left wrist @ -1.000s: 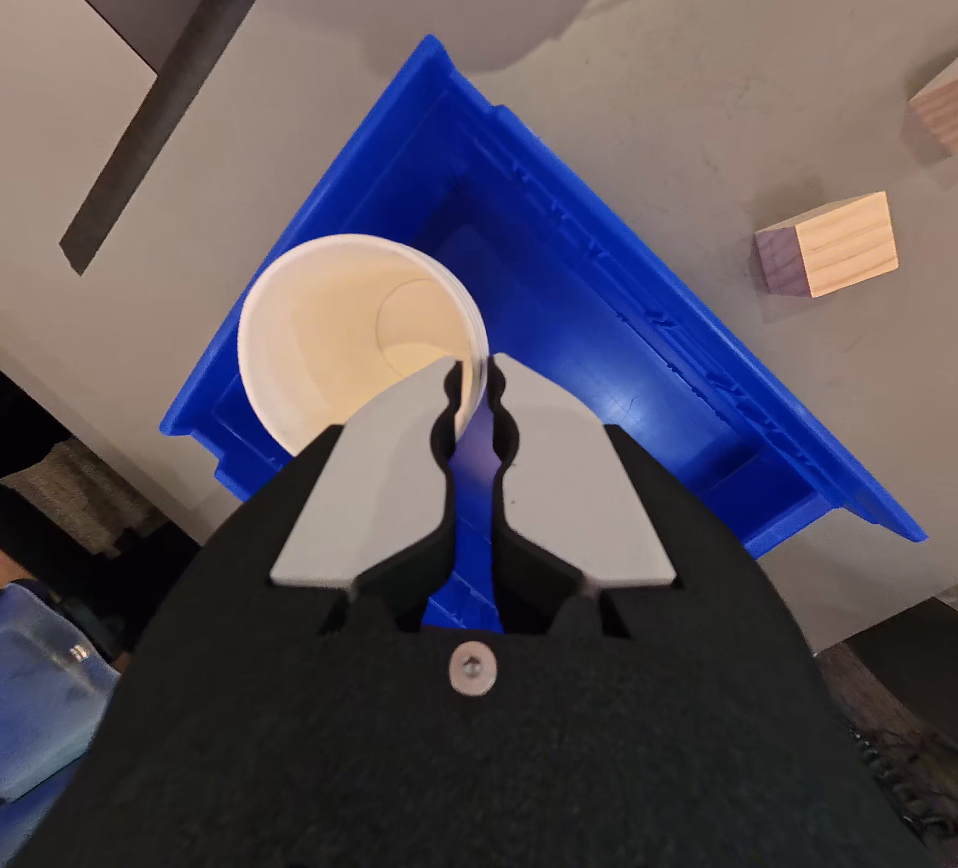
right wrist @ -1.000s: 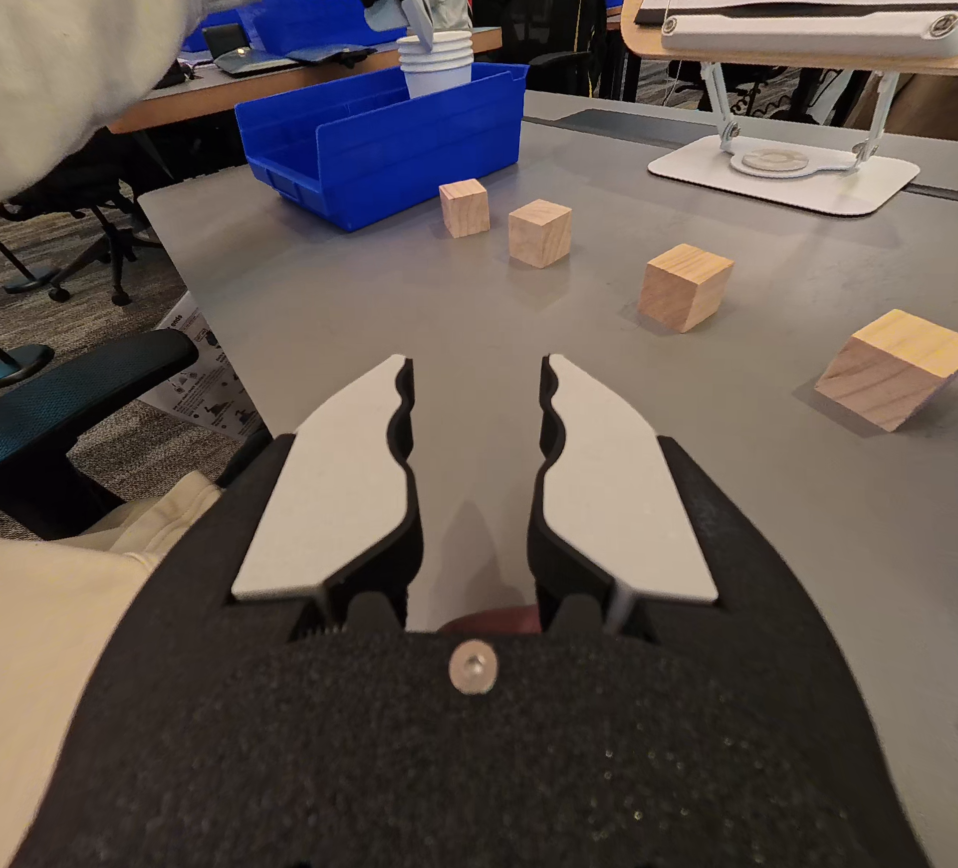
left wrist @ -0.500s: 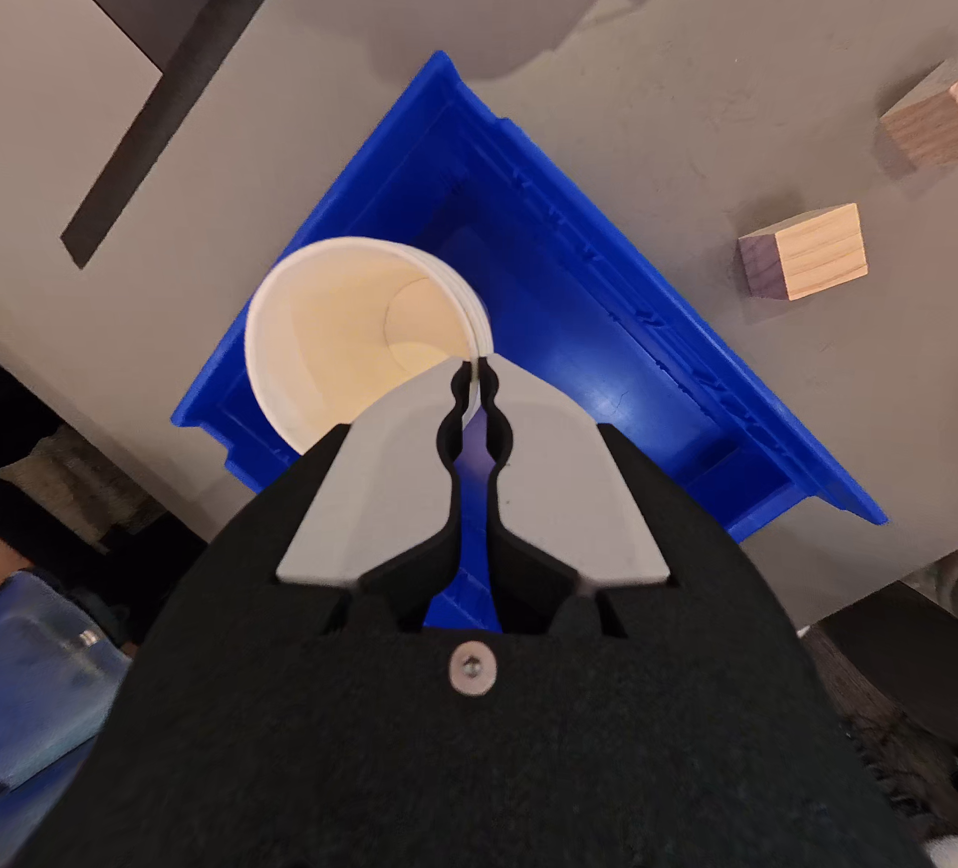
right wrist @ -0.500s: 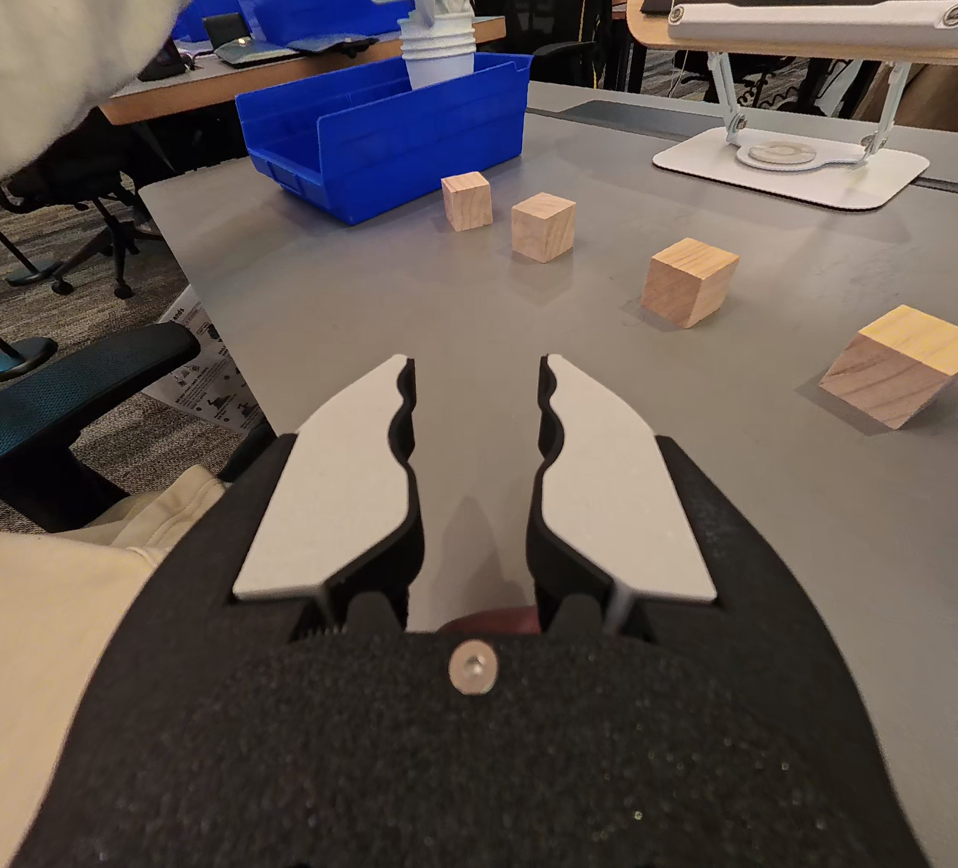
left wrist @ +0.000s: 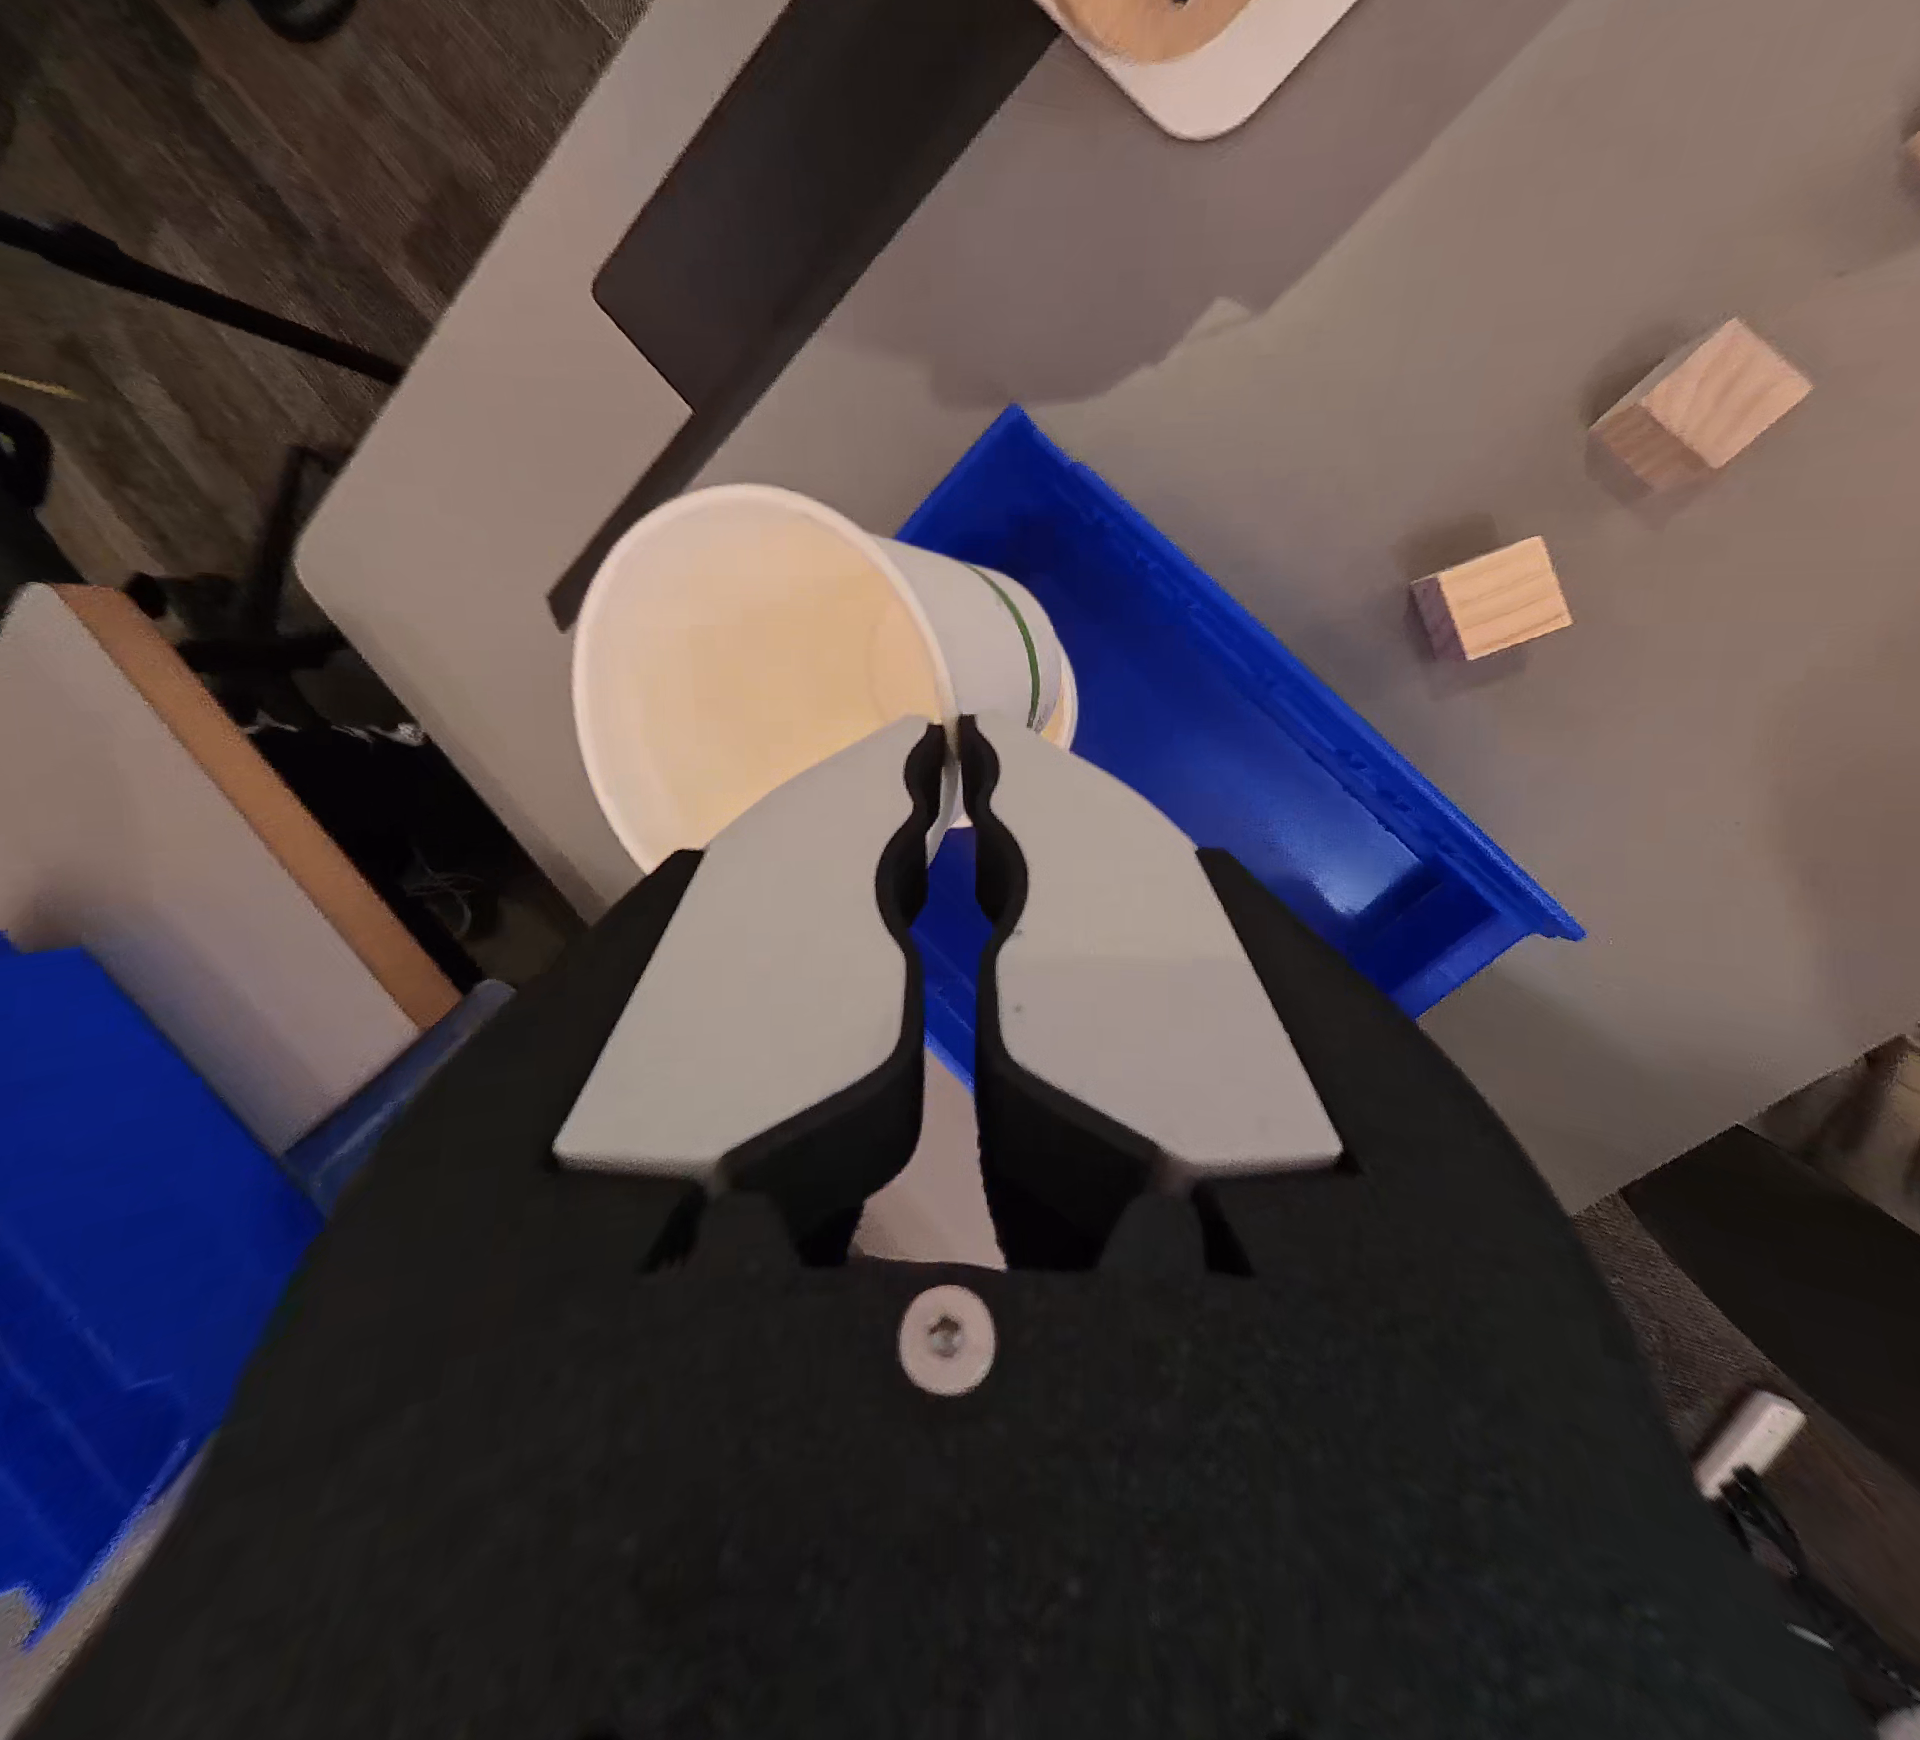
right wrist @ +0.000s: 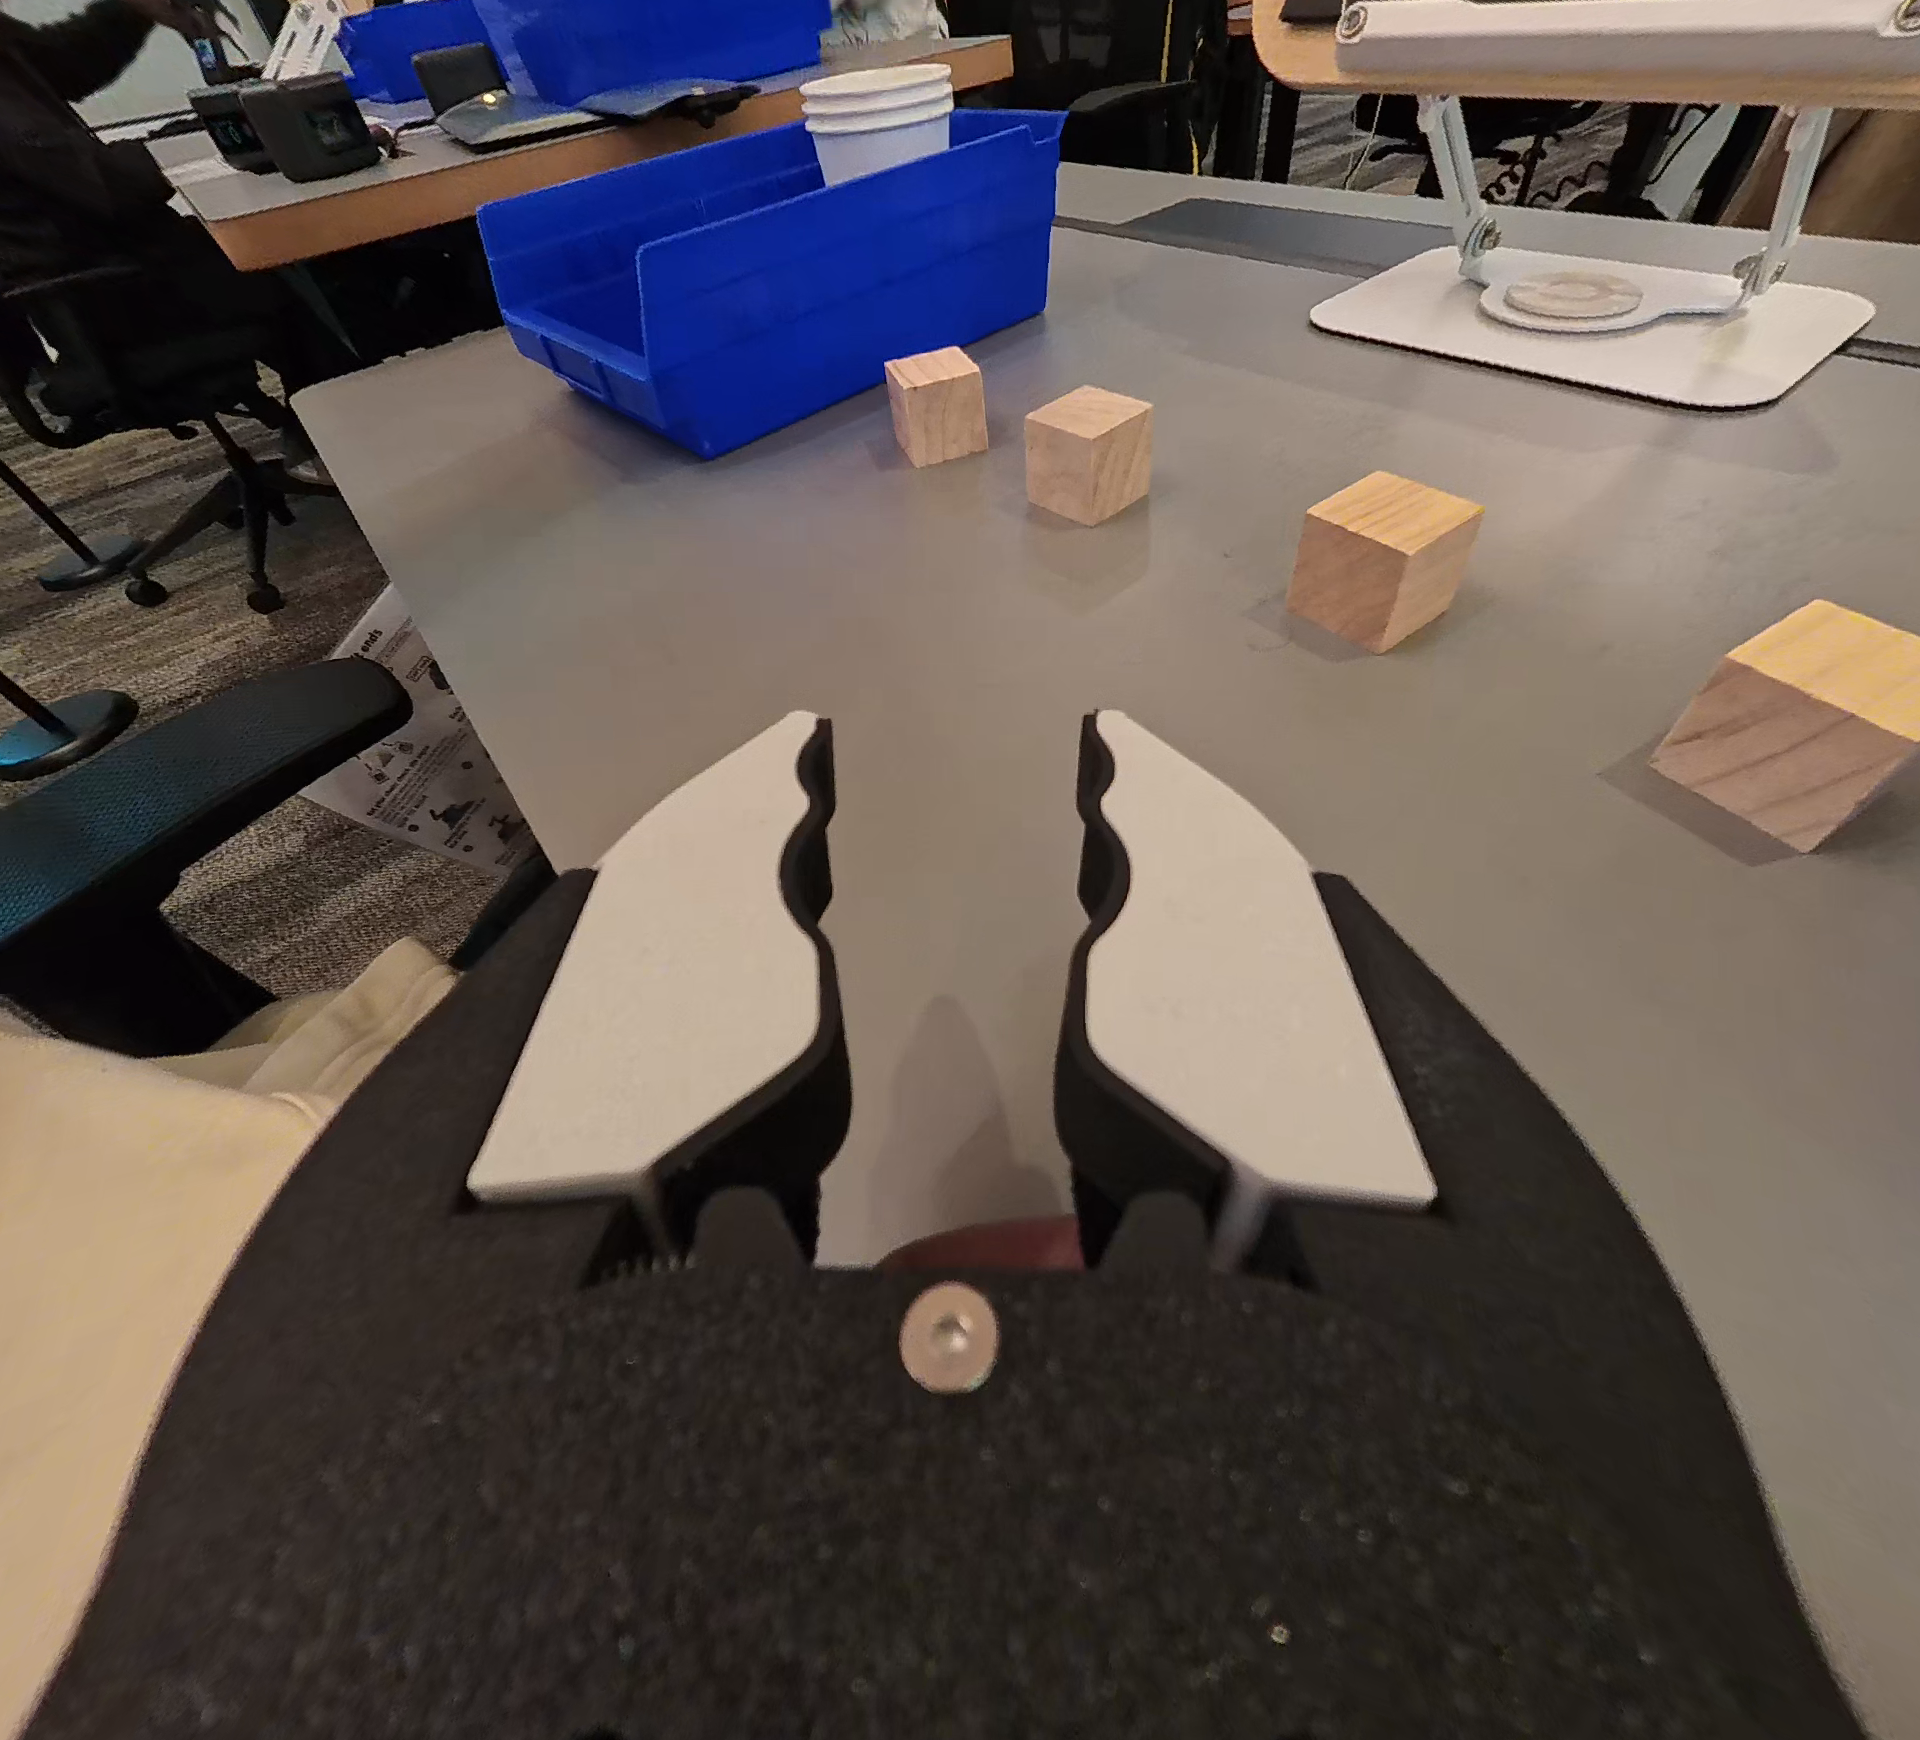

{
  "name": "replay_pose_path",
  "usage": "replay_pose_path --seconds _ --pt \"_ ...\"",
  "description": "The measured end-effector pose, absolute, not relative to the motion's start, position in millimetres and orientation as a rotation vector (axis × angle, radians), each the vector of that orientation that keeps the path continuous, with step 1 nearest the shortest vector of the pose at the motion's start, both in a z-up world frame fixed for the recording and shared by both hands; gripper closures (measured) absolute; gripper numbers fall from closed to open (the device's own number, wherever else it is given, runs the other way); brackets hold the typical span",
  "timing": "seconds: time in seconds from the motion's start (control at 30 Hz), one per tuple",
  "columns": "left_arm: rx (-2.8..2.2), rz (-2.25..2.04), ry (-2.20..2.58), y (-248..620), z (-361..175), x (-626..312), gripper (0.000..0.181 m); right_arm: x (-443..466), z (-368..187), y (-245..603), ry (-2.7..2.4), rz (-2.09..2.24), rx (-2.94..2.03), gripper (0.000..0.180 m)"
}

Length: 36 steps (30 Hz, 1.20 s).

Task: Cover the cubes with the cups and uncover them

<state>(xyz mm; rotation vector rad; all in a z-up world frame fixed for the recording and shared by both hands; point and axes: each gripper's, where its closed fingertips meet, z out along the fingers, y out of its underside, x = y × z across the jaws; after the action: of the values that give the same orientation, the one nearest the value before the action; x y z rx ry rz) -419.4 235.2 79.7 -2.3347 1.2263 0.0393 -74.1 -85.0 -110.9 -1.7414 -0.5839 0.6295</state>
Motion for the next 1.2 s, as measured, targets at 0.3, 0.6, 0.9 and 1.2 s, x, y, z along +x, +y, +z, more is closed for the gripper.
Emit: replay_pose_path --seconds 0.3,0.6,0.9,1.2 --pt "-1.96 -0.336 1.245 188.8 133.4 -340.7 0.178 -77.1 -110.0 -85.8 -0.567 0.699 -1.739 0.135" --pt "-1.549 -0.952 1.006 71.6 125.5 -214.0 0.178 -90.7 -47.1 -66.6 -0.085 1.646 -1.435 0.12" --pt "-1.474 -1.213 1.019 -3.1 92.2 -129.4 0.178 -88.0 3.7 -24.0 0.139 1.953 -1.186 0.083" --pt "-1.466 -1.34 1.075 -36.7 60.8 -113.7 0.178 -80.5 -0.3 -22.6 0.093 2.004 -1.165 0.1"
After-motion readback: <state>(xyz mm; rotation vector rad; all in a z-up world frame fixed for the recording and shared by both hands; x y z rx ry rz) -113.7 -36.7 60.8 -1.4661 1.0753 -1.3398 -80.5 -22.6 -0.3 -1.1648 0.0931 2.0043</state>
